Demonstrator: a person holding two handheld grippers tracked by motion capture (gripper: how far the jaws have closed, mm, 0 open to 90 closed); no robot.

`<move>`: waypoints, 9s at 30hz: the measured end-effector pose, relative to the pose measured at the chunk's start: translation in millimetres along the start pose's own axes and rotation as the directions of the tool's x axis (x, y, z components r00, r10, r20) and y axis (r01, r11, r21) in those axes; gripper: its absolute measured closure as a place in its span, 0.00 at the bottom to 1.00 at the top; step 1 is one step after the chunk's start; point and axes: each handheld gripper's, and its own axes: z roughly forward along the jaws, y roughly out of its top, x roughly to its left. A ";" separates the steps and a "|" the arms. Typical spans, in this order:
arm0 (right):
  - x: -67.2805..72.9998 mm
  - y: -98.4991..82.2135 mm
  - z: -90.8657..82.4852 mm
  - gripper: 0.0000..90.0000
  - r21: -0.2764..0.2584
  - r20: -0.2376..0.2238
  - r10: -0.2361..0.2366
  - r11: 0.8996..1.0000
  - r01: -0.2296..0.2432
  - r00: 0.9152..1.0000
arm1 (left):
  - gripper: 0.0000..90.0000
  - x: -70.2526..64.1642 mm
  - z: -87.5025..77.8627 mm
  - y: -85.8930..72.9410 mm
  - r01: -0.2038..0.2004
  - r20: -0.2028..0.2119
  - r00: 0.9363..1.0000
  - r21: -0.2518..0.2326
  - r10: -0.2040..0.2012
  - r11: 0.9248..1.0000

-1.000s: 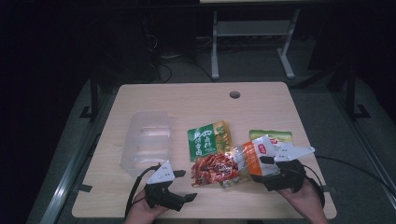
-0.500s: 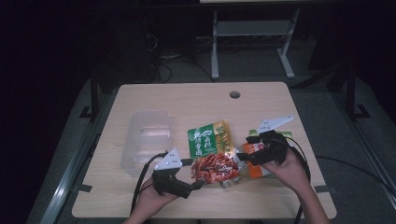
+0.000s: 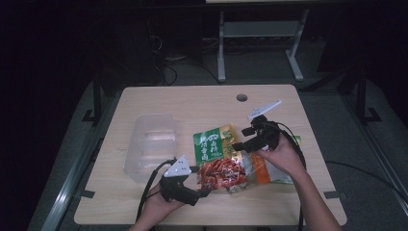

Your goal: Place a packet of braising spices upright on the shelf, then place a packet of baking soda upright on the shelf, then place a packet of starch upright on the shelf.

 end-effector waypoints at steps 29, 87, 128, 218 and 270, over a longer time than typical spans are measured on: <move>-64.7 16.4 72.0 0.34 0.253 0.036 0.194 0.947 -0.197 0.980 | 0.18 0.3 2.8 -1.8 0.005 0.031 1.000 0.002 -0.005 1.000; 0.8 -33.9 -42.1 1.00 -0.168 -0.041 -0.044 0.985 0.037 0.998 | 0.15 18.8 41.9 22.2 0.193 -0.130 0.970 -0.085 -0.203 0.977; 10.0 -32.5 -18.0 0.98 -0.157 -0.215 -0.074 0.987 0.041 0.974 | 0.84 20.5 31.5 27.4 0.241 0.015 0.970 -0.112 -0.241 0.964; 43.0 88.6 -33.3 1.00 -0.197 -0.073 -0.145 0.972 0.128 0.987 | 0.28 -5.0 -14.3 -6.4 0.041 -0.060 0.997 -0.036 -0.043 0.999; 58.9 236.8 105.4 1.00 -0.204 -0.181 -0.223 0.961 0.185 0.958 | 0.27 -2.7 -20.2 -11.9 0.044 -0.087 0.995 -0.024 -0.046 0.999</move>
